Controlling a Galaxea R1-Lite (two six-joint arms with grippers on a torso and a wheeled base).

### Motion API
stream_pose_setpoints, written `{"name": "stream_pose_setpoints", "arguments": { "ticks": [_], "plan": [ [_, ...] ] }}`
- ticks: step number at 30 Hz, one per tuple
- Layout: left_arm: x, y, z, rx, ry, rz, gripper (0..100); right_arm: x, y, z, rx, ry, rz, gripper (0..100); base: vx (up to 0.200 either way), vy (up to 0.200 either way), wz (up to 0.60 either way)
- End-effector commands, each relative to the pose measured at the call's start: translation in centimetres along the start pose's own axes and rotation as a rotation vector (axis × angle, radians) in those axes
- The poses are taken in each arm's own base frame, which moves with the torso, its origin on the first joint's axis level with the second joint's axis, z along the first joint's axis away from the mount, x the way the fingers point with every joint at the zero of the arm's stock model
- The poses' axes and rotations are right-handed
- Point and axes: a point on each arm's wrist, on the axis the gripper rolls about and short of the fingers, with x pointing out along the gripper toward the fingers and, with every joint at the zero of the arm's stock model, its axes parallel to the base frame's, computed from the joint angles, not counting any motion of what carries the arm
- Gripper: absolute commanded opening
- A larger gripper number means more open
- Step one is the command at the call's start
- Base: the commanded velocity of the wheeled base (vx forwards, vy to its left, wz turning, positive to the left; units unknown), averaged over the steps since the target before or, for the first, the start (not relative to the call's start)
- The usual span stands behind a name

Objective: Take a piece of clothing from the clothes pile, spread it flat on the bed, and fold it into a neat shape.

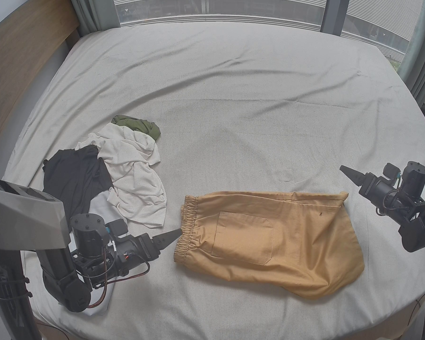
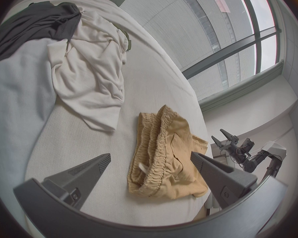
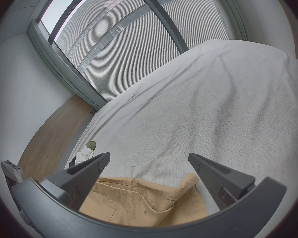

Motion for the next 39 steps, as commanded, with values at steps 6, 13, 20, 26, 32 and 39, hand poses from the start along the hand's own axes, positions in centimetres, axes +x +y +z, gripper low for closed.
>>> {"name": "stream_pose_setpoints", "arguments": {
  "ticks": [6,13,20,26,32,39],
  "plan": [
    [0.8,1.1,-2.0,0.034,0.075,0.038,100,-0.1,0.0,0.3,-0.003,-0.012,0.0,100,0.0,0.0,0.0],
    [1.6,2.1,-2.9,0.043,0.109,0.058,100,-0.1,0.0,0.3,-0.003,-0.01,0.002,100,0.0,0.0,0.0],
    [2.5,1.2,-2.8,0.034,0.095,0.021,100,0.0,0.2,0.2,-0.004,-0.007,0.009,100,0.0,0.0,0.0],
    [4.2,0.1,-1.9,-0.004,0.034,-0.025,100,-0.3,0.3,0.5,-0.007,-0.015,0.012,100,0.0,0.0,0.0],
    [5.3,-0.4,-1.1,-0.017,-0.01,-0.057,100,-0.3,0.3,0.5,-0.008,-0.017,0.013,100,0.0,0.0,0.0],
    [6.4,0.1,-2.2,-0.019,0.019,-0.051,100,-0.3,0.3,0.6,-0.008,-0.019,0.011,100,0.0,0.0,0.0]
  ]
}}
